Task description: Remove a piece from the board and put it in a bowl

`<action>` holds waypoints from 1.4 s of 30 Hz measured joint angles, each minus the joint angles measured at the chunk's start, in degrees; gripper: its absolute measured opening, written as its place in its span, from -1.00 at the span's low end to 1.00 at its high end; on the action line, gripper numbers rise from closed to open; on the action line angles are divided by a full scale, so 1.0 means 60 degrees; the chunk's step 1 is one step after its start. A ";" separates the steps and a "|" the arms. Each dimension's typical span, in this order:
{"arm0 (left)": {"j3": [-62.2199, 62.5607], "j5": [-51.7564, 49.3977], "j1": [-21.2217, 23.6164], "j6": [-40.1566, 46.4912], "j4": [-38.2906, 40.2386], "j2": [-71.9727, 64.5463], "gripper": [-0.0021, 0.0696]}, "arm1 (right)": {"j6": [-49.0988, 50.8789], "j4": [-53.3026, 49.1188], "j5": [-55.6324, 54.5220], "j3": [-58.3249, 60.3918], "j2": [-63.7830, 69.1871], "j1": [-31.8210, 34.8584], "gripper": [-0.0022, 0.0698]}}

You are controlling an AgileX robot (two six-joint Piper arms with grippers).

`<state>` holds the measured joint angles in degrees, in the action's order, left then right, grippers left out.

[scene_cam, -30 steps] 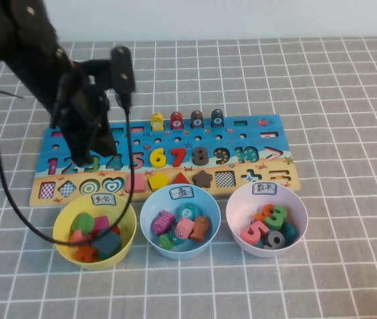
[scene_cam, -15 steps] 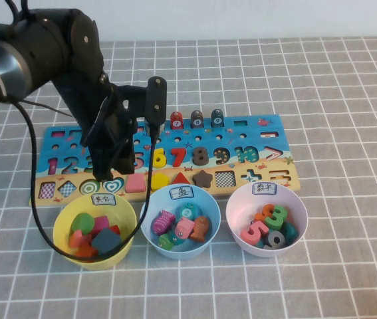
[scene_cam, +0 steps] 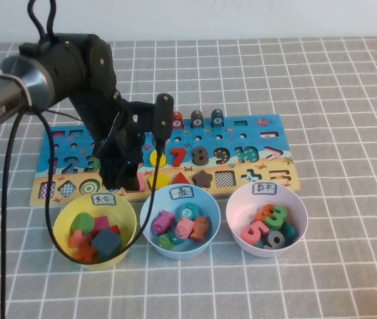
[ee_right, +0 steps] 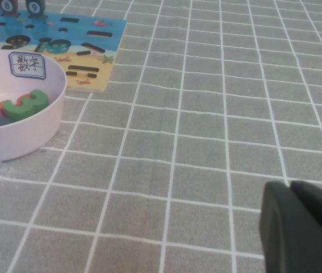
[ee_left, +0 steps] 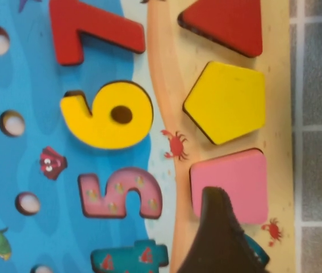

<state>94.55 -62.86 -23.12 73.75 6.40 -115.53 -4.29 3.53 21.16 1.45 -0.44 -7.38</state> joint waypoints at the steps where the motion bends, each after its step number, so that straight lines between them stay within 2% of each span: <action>1: 0.0000 0.0024 0.0000 0.0083 0.0000 -0.0048 0.19 | 0.0000 0.0000 0.0000 0.0000 0.0000 0.0000 -0.99; 14: 0.0000 0.0679 0.0000 0.0486 0.0000 -0.0270 0.19 | 0.0000 0.0000 0.0000 0.0000 0.0000 0.0000 -0.99; 42: 0.0000 0.0719 0.0054 0.0411 0.0000 -0.0586 0.19 | 0.0000 0.0000 0.0000 0.0000 0.0000 0.0000 -0.99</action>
<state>94.55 -58.55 -22.79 76.22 6.40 -119.04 -4.29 3.53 21.16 1.45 -0.44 -7.38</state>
